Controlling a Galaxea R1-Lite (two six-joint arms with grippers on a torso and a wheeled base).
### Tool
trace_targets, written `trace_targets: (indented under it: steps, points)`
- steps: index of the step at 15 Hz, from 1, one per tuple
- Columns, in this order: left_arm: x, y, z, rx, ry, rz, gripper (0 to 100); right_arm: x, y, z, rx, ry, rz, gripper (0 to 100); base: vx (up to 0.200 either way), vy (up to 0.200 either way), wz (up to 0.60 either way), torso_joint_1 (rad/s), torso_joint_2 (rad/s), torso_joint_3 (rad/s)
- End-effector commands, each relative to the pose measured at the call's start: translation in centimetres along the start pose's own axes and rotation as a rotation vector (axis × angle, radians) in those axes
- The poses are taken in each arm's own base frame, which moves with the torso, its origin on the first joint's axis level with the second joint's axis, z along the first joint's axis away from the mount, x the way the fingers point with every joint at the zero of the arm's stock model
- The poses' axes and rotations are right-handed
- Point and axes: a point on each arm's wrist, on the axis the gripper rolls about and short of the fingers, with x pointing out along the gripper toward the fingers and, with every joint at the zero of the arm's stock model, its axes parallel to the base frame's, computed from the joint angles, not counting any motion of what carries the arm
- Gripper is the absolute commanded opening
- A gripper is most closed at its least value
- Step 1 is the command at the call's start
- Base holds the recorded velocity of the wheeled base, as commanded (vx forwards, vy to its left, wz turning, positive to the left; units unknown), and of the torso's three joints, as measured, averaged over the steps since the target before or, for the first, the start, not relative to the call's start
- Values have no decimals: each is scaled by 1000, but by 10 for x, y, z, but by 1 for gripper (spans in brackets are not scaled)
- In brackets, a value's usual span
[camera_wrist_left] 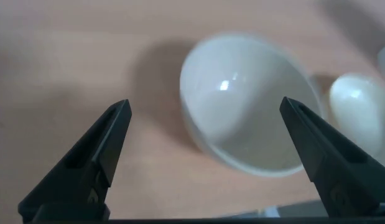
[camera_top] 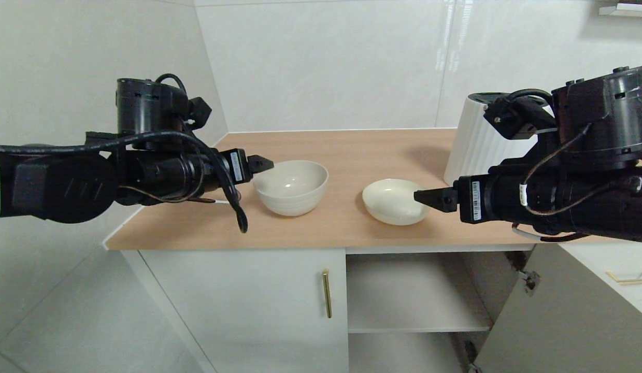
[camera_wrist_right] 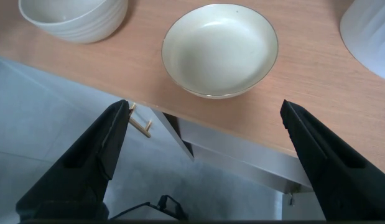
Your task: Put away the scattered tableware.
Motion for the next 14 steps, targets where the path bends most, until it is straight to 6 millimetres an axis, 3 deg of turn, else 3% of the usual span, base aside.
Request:
trace_targets:
  steps: [1,7,14]
  points:
    - [9,1,-4,2,39,14,100,0,0,-1,-1,2,0,100,0,0,0,0,0,0]
    - [10,1,-7,7,88,30,100,1,0,-2,-2,7,-1,100,0,0,0,0,0,0]
    - [27,0,-18,15,136,36,100,1,0,-2,-2,7,-1,100,0,0,0,0,0,0]
